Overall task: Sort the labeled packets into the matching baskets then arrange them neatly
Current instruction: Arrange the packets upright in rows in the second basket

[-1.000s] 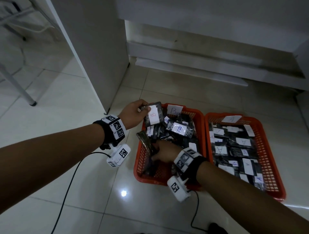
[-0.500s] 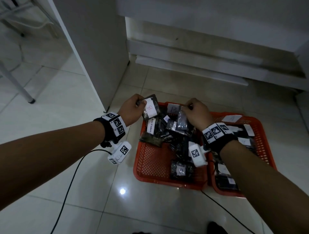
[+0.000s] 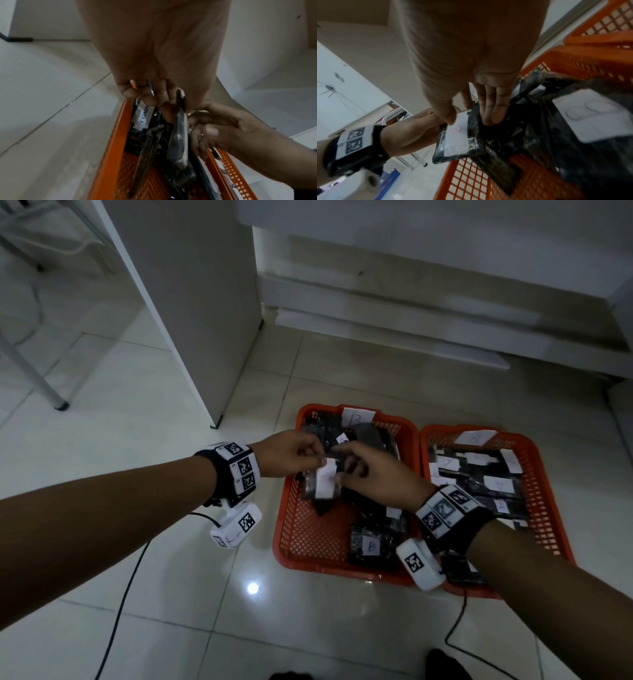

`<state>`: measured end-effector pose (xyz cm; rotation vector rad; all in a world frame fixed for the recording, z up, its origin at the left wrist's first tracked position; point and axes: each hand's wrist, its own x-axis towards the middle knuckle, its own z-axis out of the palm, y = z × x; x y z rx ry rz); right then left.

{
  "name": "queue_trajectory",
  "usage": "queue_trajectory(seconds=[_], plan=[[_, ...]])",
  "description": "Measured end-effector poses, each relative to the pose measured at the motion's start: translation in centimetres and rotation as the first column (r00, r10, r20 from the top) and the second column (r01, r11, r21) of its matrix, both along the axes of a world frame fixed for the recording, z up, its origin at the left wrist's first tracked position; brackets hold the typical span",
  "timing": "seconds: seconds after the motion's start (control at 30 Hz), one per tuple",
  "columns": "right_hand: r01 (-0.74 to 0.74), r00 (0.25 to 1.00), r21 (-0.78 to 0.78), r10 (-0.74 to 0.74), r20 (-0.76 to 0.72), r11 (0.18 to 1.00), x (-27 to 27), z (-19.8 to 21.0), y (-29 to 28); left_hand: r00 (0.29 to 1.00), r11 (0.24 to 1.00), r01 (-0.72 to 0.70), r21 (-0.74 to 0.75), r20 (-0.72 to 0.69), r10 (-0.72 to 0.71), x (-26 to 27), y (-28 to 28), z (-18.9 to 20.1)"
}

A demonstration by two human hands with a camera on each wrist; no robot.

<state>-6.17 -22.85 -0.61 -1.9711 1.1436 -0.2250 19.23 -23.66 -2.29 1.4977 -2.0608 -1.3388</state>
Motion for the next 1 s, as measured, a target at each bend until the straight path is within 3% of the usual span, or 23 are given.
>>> queue_trajectory(seconds=[0.1,0.17,0.3,0.47,0.83,1.0], plan=[[0.072,0.997,0.018,-0.073,0.038,0.997,-0.2,-0.4,1.1,0.996,0.995,0.074,0.061,-0.046,-0.071,-0.3,0.0,0.6],[0.078,0.994,0.117,-0.086,0.064,0.990,-0.5,-0.5,1.3,0.994,0.990,0.106,0.092,-0.051,-0.101,-0.1,-0.2,1.0],[-0.053,0.974,0.343,0.125,-0.191,0.938,-0.6,-0.4,2.1,0.990,0.994,0.104,0.015,0.097,-0.105,0.4,-0.5,1.0],[-0.248,0.821,0.295,0.362,-0.442,0.923,0.9,-1.3,5.1,0.983,0.992,0.101,-0.069,0.164,-0.089,0.2,-0.8,0.6],[-0.231,0.839,0.026,0.212,-0.501,0.973,1.9,-3.9,6.6,0.977,0.987,0.126,-0.104,0.185,-0.106,0.5,-0.7,0.0],[-0.301,0.776,-0.023,0.231,-0.587,0.953,1.3,-3.9,6.6,0.954,0.968,0.204,-0.145,0.252,-0.163,0.2,-0.9,-0.7]])
